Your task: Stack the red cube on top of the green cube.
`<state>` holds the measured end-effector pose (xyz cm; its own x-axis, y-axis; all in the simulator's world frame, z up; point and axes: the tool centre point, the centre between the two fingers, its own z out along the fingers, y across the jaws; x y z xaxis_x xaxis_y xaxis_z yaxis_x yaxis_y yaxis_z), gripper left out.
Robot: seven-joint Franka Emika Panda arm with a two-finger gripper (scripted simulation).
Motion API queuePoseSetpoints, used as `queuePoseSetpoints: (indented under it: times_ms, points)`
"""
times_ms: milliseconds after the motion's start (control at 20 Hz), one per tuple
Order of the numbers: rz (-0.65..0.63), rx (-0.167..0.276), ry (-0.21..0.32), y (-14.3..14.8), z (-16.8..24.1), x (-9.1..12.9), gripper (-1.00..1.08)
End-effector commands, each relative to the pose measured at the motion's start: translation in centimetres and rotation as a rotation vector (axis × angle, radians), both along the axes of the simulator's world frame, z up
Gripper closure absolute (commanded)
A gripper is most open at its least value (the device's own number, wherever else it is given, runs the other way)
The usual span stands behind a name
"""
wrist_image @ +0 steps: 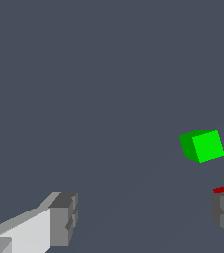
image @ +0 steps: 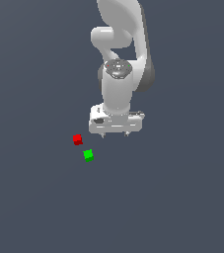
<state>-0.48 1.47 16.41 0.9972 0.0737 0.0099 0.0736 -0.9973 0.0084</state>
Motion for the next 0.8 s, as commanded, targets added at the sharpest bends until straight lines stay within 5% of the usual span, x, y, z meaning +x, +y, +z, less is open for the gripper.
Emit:
queuePoseSetpoints:
  times_ms: [0,750]
  points:
    - [0.0,0.0,0.0,0.0,0.0,0.0,-0.92]
    - [0.058,0.002,0.003,-4.9,-2.4,-2.4,-0.92]
